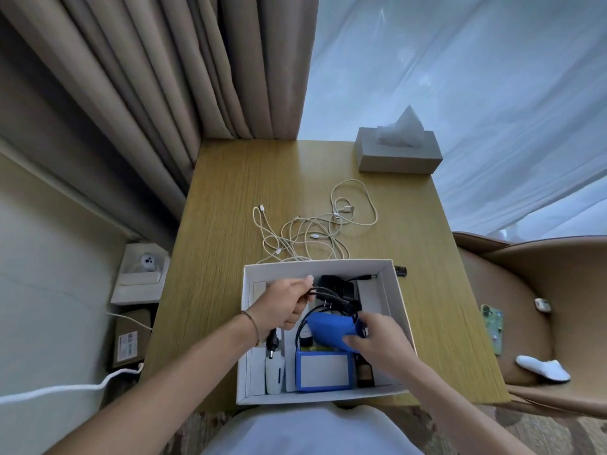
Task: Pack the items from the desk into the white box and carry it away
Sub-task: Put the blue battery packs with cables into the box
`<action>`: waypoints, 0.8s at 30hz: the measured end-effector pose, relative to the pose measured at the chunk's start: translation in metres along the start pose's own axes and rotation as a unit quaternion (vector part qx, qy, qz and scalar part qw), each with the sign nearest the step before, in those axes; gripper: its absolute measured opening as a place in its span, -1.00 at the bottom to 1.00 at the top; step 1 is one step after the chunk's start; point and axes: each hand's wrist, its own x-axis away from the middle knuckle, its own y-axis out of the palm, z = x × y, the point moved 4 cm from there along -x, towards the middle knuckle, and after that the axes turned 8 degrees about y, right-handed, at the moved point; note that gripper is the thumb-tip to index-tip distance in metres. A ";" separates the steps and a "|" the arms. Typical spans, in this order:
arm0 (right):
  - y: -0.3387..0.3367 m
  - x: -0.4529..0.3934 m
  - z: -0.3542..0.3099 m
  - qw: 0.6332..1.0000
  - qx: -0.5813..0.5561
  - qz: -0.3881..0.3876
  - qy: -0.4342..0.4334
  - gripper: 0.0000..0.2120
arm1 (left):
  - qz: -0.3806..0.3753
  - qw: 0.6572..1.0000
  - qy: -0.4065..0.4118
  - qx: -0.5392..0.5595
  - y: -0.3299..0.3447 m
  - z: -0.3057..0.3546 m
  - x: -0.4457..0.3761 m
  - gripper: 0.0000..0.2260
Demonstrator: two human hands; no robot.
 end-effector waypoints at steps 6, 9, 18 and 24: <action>-0.016 -0.002 -0.010 0.995 -0.096 0.024 -0.012 -0.95 | 0.058 0.997 0.053 0.008 -0.020 0.020 -0.002 -0.62; -0.009 -0.007 -0.016 0.957 -0.269 -0.106 0.023 -0.94 | 0.061 0.994 0.090 -0.030 -0.016 0.016 -0.003 -0.65; 0.021 -0.020 0.001 0.929 -0.295 -0.162 0.154 -0.43 | 0.025 0.904 0.105 -0.413 -0.008 -0.012 -0.022 -0.74; 0.022 -0.030 0.000 0.954 -0.220 -0.142 0.143 -0.58 | 0.091 0.878 0.124 -0.452 -0.013 -0.012 -0.035 -0.76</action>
